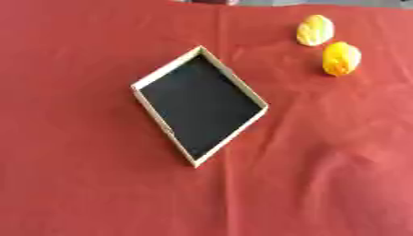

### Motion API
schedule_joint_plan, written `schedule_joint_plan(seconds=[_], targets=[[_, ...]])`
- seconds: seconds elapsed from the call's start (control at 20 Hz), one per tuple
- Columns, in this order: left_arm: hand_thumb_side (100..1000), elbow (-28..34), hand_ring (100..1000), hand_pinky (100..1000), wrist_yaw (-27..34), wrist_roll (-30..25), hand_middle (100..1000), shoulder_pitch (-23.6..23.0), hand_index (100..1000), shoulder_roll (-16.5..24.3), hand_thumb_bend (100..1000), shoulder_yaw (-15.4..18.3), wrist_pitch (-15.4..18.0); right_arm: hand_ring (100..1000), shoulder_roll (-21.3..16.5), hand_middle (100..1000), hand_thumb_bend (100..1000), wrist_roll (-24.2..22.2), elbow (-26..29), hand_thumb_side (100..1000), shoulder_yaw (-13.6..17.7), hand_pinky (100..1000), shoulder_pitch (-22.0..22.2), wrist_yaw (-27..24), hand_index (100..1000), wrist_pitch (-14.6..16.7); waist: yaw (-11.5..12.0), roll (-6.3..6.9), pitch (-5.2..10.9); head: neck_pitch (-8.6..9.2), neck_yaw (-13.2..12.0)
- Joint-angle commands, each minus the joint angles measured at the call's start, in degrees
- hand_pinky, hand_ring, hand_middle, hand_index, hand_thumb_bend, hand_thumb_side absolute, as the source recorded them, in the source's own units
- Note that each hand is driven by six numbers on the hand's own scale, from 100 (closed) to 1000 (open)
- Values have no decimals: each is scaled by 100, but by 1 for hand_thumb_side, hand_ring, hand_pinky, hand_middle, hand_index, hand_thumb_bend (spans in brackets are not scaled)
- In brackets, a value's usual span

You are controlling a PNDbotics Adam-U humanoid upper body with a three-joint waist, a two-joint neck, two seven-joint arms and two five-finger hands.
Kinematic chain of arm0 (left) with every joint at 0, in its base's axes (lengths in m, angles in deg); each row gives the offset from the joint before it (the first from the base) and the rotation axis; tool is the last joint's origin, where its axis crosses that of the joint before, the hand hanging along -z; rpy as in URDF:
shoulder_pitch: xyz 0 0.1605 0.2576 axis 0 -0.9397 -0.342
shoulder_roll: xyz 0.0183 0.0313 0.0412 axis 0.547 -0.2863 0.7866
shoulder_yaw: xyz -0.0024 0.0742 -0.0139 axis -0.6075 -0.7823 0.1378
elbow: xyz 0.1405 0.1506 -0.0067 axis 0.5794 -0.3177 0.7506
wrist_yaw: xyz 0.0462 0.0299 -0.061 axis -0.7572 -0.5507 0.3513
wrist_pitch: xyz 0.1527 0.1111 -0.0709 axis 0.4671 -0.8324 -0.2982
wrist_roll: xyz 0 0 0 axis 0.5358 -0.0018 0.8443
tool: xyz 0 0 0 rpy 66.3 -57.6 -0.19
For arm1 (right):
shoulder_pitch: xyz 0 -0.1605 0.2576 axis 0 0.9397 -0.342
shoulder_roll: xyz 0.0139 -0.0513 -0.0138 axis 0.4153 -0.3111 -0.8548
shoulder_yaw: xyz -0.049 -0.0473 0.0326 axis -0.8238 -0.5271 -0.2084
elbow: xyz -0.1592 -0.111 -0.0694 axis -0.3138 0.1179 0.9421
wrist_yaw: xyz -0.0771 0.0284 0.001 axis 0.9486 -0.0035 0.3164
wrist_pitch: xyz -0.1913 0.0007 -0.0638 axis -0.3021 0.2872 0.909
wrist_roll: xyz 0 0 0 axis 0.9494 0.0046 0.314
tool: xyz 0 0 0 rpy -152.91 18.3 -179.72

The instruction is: Pick up objects on the table and place them in the box.

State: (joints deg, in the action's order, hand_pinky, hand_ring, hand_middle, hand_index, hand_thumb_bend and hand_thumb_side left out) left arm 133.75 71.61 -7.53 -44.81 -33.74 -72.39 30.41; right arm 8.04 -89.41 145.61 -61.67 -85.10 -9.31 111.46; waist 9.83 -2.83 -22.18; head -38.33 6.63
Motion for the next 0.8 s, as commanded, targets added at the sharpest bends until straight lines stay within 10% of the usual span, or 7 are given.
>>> schedule_joint_plan(seconds=[0.05, 0.8], targets=[[629, 93, 701, 822, -12, -5, 824, 21, 892, 122, 115, 10, 16, 853, -295, 762, 100, 47, 112, 480, 85, 906, -70, 63, 833, 44, 8, 18, 94, 70, 0], [629, 93, 701, 821, 10, -61, 824, -10, 892, 201, 115, -38, -7, 920, -2293, 852, 100, -323, -2358, 456, -609, 918, -1956, 266, 867, 529, 69, -37, 188, 30, 51]])
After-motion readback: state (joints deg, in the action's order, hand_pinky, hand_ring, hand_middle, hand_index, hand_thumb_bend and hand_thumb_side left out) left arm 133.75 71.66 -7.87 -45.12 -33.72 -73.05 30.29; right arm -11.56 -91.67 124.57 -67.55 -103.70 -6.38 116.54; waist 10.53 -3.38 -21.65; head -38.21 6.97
